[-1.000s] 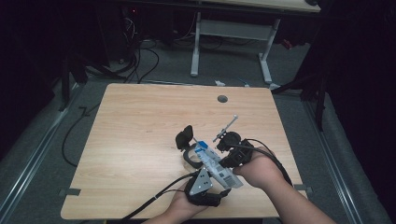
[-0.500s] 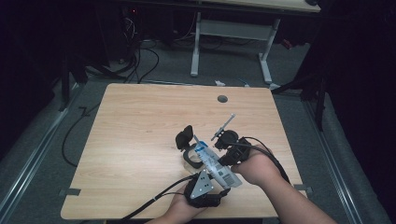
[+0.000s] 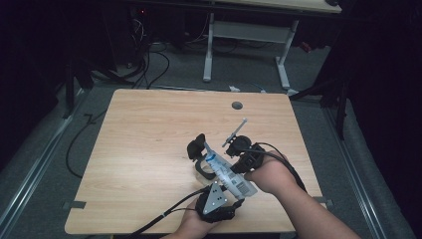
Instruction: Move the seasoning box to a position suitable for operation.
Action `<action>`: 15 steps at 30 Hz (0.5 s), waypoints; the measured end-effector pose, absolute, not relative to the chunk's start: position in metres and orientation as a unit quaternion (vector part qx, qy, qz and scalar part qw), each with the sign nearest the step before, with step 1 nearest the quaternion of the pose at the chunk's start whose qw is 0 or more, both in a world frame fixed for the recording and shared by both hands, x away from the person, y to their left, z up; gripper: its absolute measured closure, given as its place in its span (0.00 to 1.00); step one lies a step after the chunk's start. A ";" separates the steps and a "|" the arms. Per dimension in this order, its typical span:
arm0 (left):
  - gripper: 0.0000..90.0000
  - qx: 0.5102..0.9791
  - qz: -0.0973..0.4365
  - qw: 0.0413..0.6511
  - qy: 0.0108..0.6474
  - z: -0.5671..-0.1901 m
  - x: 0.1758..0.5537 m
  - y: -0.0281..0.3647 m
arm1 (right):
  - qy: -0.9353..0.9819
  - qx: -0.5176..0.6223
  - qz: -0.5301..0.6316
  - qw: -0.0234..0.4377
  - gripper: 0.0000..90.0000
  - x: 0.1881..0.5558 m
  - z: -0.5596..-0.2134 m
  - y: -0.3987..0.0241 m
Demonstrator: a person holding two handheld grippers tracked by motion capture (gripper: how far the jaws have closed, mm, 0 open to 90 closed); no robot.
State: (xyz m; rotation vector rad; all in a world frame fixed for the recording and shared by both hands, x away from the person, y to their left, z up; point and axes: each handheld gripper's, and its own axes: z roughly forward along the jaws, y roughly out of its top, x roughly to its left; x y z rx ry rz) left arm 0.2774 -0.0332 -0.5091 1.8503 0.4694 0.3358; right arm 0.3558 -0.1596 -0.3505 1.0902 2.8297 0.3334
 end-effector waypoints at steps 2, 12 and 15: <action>0.48 0.787 0.144 0.565 0.203 -0.509 0.278 -0.032 | 0.928 0.354 0.107 0.046 1.00 0.358 -0.351 -0.157; 0.48 0.784 0.138 0.568 0.210 -0.508 0.279 -0.031 | 0.932 0.347 0.095 0.050 1.00 0.362 -0.351 -0.151; 0.48 0.785 0.139 0.567 0.209 -0.508 0.279 -0.031 | 0.933 0.345 0.092 0.052 1.00 0.362 -0.351 -0.149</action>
